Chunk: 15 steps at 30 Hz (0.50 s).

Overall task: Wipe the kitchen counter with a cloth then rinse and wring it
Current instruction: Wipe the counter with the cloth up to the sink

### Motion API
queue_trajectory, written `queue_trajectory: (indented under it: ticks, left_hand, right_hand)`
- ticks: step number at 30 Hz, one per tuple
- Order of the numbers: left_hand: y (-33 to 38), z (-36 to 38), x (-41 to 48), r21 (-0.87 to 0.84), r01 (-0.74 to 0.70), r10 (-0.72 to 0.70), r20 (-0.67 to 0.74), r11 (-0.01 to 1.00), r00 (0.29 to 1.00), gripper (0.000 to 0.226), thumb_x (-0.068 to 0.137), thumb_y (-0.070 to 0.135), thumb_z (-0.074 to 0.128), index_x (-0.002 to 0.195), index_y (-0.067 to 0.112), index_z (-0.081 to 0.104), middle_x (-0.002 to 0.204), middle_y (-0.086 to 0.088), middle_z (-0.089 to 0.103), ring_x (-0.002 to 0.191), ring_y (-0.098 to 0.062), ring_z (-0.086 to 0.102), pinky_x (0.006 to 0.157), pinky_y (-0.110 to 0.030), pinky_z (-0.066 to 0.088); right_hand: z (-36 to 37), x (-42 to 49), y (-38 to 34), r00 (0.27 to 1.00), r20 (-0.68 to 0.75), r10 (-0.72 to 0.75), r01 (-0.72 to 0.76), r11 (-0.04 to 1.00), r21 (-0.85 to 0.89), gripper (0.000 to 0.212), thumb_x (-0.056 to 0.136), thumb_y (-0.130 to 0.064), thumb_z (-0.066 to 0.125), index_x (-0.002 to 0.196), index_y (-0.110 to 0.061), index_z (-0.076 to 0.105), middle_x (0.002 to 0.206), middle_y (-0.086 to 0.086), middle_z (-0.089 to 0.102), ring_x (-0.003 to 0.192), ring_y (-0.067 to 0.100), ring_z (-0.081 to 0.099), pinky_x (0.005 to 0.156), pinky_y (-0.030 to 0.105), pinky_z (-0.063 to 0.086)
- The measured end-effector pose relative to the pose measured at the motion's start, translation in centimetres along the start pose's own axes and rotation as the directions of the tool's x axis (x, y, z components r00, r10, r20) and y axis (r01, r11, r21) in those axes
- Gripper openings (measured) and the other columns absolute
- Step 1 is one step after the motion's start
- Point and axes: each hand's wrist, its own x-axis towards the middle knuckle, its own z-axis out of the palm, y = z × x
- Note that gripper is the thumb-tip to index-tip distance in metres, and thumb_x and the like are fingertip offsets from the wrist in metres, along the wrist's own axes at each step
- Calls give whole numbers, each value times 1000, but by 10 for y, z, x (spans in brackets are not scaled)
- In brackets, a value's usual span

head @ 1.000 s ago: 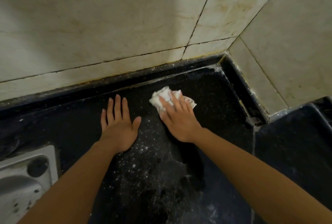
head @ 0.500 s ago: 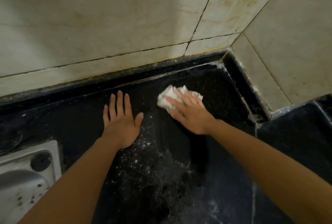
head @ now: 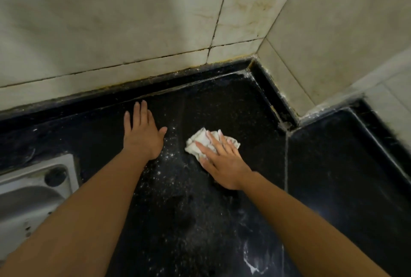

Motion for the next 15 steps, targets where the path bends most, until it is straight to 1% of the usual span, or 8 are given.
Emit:
queue_trajectory:
  ticks: [3, 5, 6, 7, 10, 12, 15]
  left_hand:
    - [7, 15, -43, -98, -65, 55, -108, 993, 993, 69, 98, 51, 11, 150, 6, 5, 159, -10, -11, 145, -22, -14, 115, -41, -11]
    - [9, 40, -85, -164, -139, 107, -189, 977, 976, 69, 98, 51, 7, 151, 7, 6, 160, -9, -3, 146, -20, -7, 117, -39, -8]
    - [10, 54, -106, -192, -163, 122, -207, 968, 971, 71, 96, 52, 3, 151, 7, 5, 160, -8, 0, 146, -19, -5, 117, -37, -9]
    - [10, 65, -126, -211, -174, 130, -208, 962, 969, 74, 93, 53, 0, 151, 7, 5, 160, -8, 2, 146, -18, -4, 116, -36, -9]
    - [11, 92, -175, -247, -177, 131, -195, 953, 972, 74, 90, 52, -4, 150, 8, 2, 159, -6, 0, 145, -15, -6, 116, -35, -8]
    - [10, 104, -202, -270, -168, 117, -194, 948, 974, 73, 89, 52, -5, 148, 9, -1, 158, -5, -2, 143, -12, -9, 117, -35, -8]
    - [4, 115, -238, -277, -138, 87, -190, 951, 978, 77, 87, 54, -9, 148, 9, -3, 157, -3, -5, 142, -11, -12, 116, -33, -10]
  right_hand:
    - [19, -45, 0, 1000, 8, 4, -4, 1000, -15, 51, 102, -50, 18, 148, -48, -3, 158, -9, -21, 141, 16, -29, 109, 31, -21]
    - [31, -73, -1, 1000, 13, 17, -16, 1000, -20, 51, 101, -51, 18, 148, -49, -3, 159, -9, -20, 142, 16, -28, 109, 31, -20]
    - [36, -87, -1, 999, 24, 24, -23, 999, -23, 51, 100, -53, 18, 147, -50, -3, 158, -9, -20, 141, 16, -29, 109, 30, -20]
    - [41, -102, -2, 999, 39, 30, -29, 999, -24, 52, 97, -57, 15, 146, -51, -3, 158, -9, -21, 141, 15, -29, 108, 30, -20]
    - [55, -143, -5, 997, 65, 37, -36, 999, -18, 61, 81, -66, -4, 141, -56, -7, 155, -13, -25, 138, 15, -34, 108, 30, -20]
    - [66, -170, -7, 997, 65, 37, -37, 999, -1, 64, 77, -68, -7, 140, -57, -5, 151, -17, -28, 136, 13, -36, 109, 30, -20]
    - [78, -202, -6, 997, 81, 19, -20, 1000, 18, 59, 78, -70, -4, 136, -62, -3, 149, -20, -27, 137, 12, -33, 113, 32, -14]
